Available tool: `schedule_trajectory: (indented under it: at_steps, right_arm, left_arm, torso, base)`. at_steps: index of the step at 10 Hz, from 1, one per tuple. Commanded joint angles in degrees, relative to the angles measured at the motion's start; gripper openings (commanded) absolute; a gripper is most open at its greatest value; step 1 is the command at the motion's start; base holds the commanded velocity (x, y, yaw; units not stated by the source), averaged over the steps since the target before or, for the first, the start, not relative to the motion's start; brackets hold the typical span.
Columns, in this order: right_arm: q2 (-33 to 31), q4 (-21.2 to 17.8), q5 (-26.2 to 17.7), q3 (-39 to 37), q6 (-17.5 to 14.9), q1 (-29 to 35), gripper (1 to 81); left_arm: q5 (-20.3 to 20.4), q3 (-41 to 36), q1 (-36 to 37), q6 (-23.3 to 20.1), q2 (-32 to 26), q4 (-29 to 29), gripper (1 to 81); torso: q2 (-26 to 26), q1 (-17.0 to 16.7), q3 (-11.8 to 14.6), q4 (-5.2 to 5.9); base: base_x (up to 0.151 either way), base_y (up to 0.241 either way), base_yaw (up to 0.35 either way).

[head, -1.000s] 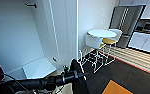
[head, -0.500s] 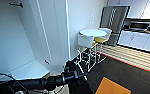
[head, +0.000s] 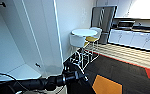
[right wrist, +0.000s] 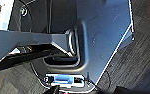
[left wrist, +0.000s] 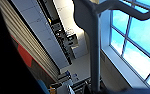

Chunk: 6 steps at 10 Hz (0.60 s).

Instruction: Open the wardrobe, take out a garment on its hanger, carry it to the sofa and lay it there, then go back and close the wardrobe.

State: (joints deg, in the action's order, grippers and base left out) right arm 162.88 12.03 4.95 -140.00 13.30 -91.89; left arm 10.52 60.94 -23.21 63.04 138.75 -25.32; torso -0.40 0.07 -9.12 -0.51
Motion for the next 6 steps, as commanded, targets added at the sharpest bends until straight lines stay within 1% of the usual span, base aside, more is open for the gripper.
schedule_trajectory:
  at_steps: [1, 6]
  right_arm:
    - [-0.2, -0.1, -3.1, 0.3, -0.1, 1.1, 81.1]
    - [0.1, 0.0, -3.2, 0.2, -0.1, 1.2, 81.1]
  left_arm:
    - [2.4, -2.8, 8.4, -0.6, -0.2, -1.8, 1.0]
    - [2.1, -3.2, 8.4, -0.6, -0.6, -2.1, 1.0]
  torso:
    - [0.0, 0.0, 0.0, 0.0]
    - [0.0, 0.0, 0.0, 0.0]
  base:
    - [0.0, 0.0, -0.238]
    - [0.0, 0.0, -0.239]
